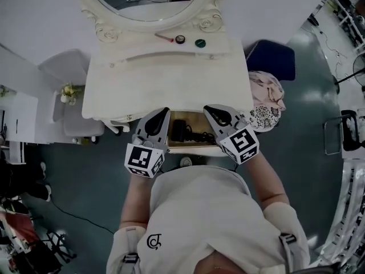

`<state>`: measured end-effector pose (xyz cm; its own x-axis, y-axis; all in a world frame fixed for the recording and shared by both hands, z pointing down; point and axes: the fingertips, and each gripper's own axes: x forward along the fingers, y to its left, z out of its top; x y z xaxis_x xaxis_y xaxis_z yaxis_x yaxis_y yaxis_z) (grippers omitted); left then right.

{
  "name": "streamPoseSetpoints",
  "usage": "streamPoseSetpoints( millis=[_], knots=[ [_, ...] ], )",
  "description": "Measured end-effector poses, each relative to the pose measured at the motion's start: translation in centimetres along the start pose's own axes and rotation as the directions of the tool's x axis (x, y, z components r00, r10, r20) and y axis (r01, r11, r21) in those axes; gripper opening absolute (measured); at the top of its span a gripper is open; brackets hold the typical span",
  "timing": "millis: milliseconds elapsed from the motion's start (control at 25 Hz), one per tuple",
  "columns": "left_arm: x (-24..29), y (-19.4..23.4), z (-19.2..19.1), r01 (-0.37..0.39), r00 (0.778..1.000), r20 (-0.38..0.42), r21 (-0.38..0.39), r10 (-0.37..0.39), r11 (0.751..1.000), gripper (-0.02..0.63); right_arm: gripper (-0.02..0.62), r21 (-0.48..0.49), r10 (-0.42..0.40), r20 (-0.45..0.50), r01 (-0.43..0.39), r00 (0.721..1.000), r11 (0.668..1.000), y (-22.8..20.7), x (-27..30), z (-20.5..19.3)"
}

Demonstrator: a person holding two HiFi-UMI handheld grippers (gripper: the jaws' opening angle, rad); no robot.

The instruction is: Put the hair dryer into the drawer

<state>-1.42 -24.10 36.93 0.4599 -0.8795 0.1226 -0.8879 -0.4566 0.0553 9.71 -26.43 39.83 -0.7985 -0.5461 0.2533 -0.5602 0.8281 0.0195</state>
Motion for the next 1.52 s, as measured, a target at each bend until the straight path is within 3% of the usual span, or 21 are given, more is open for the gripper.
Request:
streamPoseSetpoints(
  millis=[200,360,720,1080,1320,1520],
  knots=[
    [0.9,-0.4,1.7,0.016,1.0,0.009,0.04,-0.016,0.999,0.014,0.006,0.02,-0.122,0.123,0.12,0.985,0.993,-2.5,-2.7,3.2],
    [1.5,-0.9,2.1,0.038,0.999,0.002,0.05,-0.038,0.998,0.014,0.006,0.049,-0.166,0.164,0.16,0.972,0.986,-3.3,-3.6,4.1],
    [2.6,-1.9,3.2,0.054,0.998,0.015,0.082,-0.056,0.995,0.014,0.006,0.058,-0.187,0.162,0.18,0.969,0.982,-4.8,-4.0,4.0],
    [2.6,-1.4,3.2,0.034,0.999,0.018,0.052,-0.035,0.998,0.014,0.005,0.071,-0.192,0.169,0.182,0.967,0.981,-4.9,-4.0,3.8],
    [2.7,-1.9,3.5,0.038,0.999,0.026,0.083,-0.04,0.996,0.014,0.005,0.055,-0.217,0.171,0.211,0.961,0.976,-5.1,-4.0,3.4],
    [2.5,-2.4,3.9,0.047,0.997,0.055,0.066,-0.05,0.997,0.014,0.005,0.058,-0.191,0.178,0.184,0.965,0.981,-4.7,-4.3,3.7]
  ],
)
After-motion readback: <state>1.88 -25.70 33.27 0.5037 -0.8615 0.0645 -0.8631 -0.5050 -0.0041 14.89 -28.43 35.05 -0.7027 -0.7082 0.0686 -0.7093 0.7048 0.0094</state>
